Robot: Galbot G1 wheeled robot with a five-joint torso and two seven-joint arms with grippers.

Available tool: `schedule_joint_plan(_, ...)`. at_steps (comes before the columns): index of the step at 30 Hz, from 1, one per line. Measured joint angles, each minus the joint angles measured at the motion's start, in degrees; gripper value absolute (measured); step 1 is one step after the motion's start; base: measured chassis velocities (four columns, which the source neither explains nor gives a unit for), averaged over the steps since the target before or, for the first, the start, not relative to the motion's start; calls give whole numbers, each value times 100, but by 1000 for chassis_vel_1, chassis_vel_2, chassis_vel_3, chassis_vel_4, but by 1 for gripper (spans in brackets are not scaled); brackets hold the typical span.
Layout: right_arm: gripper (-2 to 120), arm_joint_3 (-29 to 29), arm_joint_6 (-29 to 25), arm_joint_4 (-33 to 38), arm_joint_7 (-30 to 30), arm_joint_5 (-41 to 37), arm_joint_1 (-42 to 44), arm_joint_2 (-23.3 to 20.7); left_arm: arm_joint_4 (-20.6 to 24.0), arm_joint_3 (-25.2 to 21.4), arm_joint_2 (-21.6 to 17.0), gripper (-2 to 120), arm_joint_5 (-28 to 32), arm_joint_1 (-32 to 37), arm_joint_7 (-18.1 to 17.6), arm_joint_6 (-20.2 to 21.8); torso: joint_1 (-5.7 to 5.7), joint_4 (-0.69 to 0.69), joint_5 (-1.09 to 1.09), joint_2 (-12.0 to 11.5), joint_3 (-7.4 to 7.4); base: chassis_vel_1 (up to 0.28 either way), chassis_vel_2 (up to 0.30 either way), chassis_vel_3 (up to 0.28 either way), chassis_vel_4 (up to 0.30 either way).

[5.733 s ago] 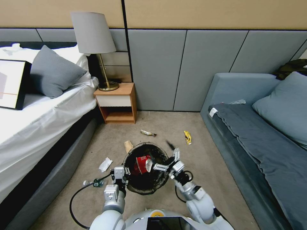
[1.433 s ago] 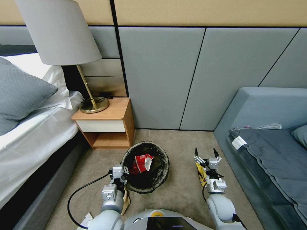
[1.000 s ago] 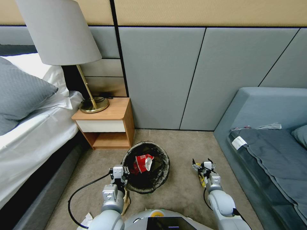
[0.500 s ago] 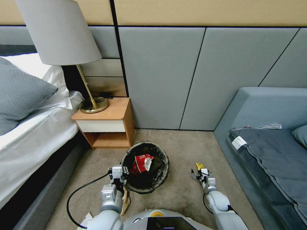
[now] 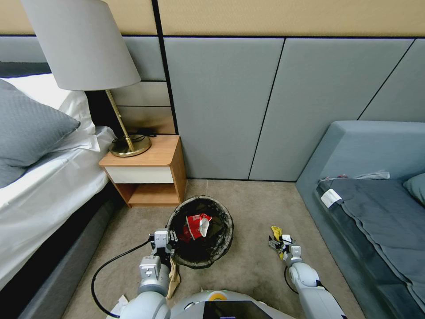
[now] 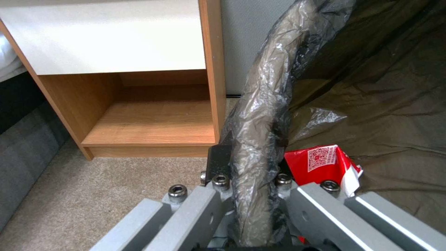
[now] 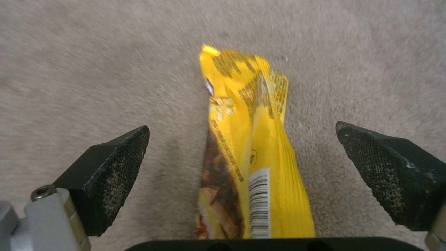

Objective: Pick up the trash bin, then pick up the garbage from the floor and place it into the trash bin.

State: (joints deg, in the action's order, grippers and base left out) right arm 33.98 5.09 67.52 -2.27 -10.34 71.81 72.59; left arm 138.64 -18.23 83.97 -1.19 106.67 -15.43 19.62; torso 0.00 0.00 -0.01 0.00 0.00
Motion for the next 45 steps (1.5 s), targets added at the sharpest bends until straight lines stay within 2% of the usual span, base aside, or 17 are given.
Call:
schedule_joint_plan(3, 99, -18, -59, -217, 2, 4, -85, 35, 6, -2, 7, 0, -2, 5, -1, 1, 0, 0, 2, 0, 0, 0, 0, 0, 0)
schedule_joint_plan(6, 88, -22, -204, -513, -28, 39, -180, 74, 9, -5, 10, 0, -7, 17, -3, 2, 0, 0, 0, 0, 0, 0, 0, 0, 0)
schedule_joint_plan(7, 88, -22, -204, -513, -28, 39, -180, 74, 9, -5, 10, 0, -7, 17, -3, 2, 0, 0, 0, 0, 0, 0, 0, 0, 0)
schedule_joint_plan(10, 72, -14, -414, -750, -162, 80, -247, 115, 15, -9, 10, 0, -9, 21, -3, 5, -1, -1, -5, 1, -1, 0, 0, 0, 0)
schedule_joint_plan(11, 72, -14, -414, -750, -162, 80, -247, 115, 15, -9, 10, 0, -9, 21, -3, 5, -1, -1, -5, 1, -1, 0, 0, 0, 0)
schedule_joint_plan(14, 58, -4, -493, -802, -196, 105, -246, 144, 14, -4, 10, 0, -11, 17, -4, 6, -1, 1, -1, 1, -1, 0, 0, 0, 0)
schedule_joint_plan(15, 58, -4, -493, -802, -196, 105, -246, 144, 14, -4, 10, 0, -11, 17, -4, 6, -1, 1, -1, 1, -1, 0, 0, 0, 0)
schedule_joint_plan(19, 44, 6, -519, -801, -205, 144, -222, 162, 1, 17, 7, 0, -15, 11, -5, 7, -1, 3, 3, 1, -1, 0, 0, 0, 0)
schedule_joint_plan(26, 28, 10, -557, -762, -204, 179, -181, 160, -9, 23, -3, 0, -17, 4, -5, 7, -1, 4, 7, 1, -1, 0, 0, 0, 0)
schedule_joint_plan(31, 15, 28, -622, -756, -169, 236, -164, 147, -18, 38, -8, 0, -17, 2, -5, 8, 0, 4, 4, 1, 0, 0, 0, 0, 0)
schedule_joint_plan(34, 9, 49, -659, -784, -91, 256, -170, 135, -19, 36, -13, 0, -19, 1, -7, 8, 0, -2, -5, 0, 1, 0, 0, 0, 0)
schedule_joint_plan(36, 2, 31, -716, -811, -2, 282, -204, 159, -19, 50, -13, 0, -18, -2, -5, 8, 0, -4, 2, 0, 1, 0, 0, 0, 0)
schedule_joint_plan(45, 0, -44, -785, -660, 129, 317, -209, 210, -23, 46, -11, 0, -18, -3, -8, 9, 1, -5, 1, 0, 1, 0, 0, 0, 0)
